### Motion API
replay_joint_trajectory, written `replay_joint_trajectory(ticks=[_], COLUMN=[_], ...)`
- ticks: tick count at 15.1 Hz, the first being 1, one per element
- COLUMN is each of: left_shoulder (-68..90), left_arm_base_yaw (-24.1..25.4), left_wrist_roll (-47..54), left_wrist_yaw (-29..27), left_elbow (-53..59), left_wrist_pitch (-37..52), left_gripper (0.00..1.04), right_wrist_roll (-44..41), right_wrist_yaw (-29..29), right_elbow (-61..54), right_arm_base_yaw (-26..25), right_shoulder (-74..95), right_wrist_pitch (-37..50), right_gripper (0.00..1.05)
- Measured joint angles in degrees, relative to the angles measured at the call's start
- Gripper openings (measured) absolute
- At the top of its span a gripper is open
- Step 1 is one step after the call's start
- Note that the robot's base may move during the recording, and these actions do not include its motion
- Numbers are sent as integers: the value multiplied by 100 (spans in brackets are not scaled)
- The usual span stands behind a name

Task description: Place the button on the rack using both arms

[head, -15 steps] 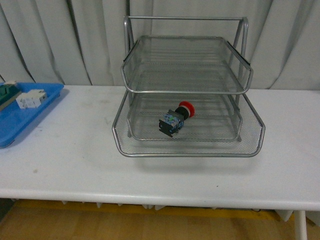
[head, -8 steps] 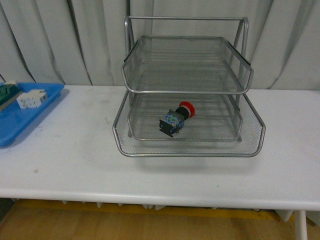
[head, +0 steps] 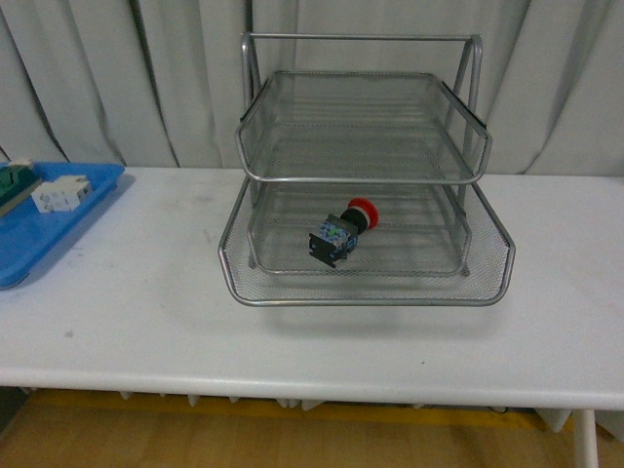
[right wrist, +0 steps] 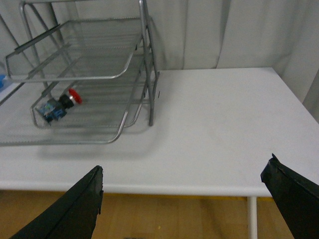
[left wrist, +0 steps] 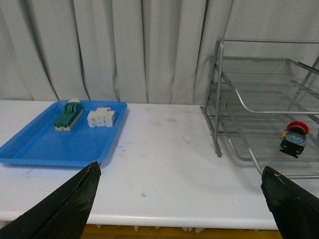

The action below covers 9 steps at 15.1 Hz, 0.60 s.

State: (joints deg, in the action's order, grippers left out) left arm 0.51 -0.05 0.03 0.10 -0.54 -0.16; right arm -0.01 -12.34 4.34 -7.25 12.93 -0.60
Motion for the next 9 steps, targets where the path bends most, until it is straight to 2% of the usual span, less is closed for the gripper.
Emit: replay_joint_trajectory(ticks=[1, 2, 4, 5, 6, 9], left_shoulder=[0, 0, 0, 0, 0, 0], left_arm_base_yaw=[0, 0, 0, 0, 0, 0], left_wrist_roll=[-2, -2, -2, -2, -2, 0], left_wrist_yaw=[-13, -13, -13, -11, -11, -11], left_elbow=[0, 0, 0, 0, 0, 0], left_wrist_pitch=[-4, -7, -2, -2, -2, -4], left_gripper=[98, 98, 98, 98, 98, 98], right_wrist_roll=[2, 9, 131, 247, 374, 946], right_wrist_yaw=[-181, -227, 275, 579, 870, 1287], right_elbow=[208, 483, 1349, 1982, 2677, 4771], right_arm_base_yaw=[-133, 90, 667, 1027, 1403, 2374], right_shoulder=[833, 1733, 3853, 4909, 5851, 7941], right_wrist_pitch=[688, 1543, 3025, 3338, 3195, 1860], right_gripper=[98, 98, 98, 98, 98, 95])
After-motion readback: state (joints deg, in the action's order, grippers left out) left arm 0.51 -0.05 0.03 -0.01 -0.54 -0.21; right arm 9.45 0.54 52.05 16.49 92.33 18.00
